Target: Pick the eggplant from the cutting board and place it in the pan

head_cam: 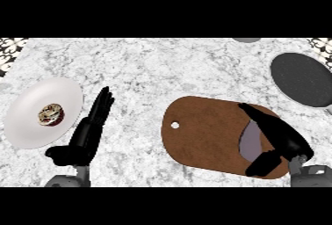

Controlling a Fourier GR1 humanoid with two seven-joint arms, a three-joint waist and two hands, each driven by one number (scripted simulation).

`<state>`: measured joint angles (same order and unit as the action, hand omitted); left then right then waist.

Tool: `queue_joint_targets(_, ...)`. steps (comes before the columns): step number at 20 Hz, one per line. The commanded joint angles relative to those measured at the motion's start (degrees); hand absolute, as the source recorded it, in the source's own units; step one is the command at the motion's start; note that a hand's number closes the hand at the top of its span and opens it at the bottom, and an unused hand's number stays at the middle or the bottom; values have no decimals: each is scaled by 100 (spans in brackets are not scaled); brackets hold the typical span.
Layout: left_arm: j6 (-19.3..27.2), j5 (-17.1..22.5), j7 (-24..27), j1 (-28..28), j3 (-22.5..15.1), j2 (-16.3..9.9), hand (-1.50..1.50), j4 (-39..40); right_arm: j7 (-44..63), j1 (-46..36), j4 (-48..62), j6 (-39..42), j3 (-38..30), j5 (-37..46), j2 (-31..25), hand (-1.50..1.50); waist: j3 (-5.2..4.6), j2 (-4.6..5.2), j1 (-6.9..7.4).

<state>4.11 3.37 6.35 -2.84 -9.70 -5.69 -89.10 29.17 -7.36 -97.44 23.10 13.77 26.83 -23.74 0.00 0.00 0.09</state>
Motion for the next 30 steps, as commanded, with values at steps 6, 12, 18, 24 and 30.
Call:
queue_joint_targets(6,-96,-19,37,-30,172,62,0,26,-747,-172,583,524,222,526,-61,150,-1,-1,-4)
queue_joint_targets(12,-65,-285,-127,-42,-3,255,0,62,-1441,-222,1297,-45,264,1363,260,150,1,1,-5)
queue_joint_targets(18,-35,-365,-400,243,-59,260,0,-514,-1436,-132,698,-328,-8,1752,229,150,0,-8,-6)
queue_joint_targets(24,-54,-407,-475,186,27,232,0,-569,-1133,-717,693,-479,-114,1971,730,150,0,-5,19)
queue_joint_targets(30,-87,-400,-372,177,23,321,0,-458,-1451,-279,428,-1776,-41,2864,733,150,3,-11,6)
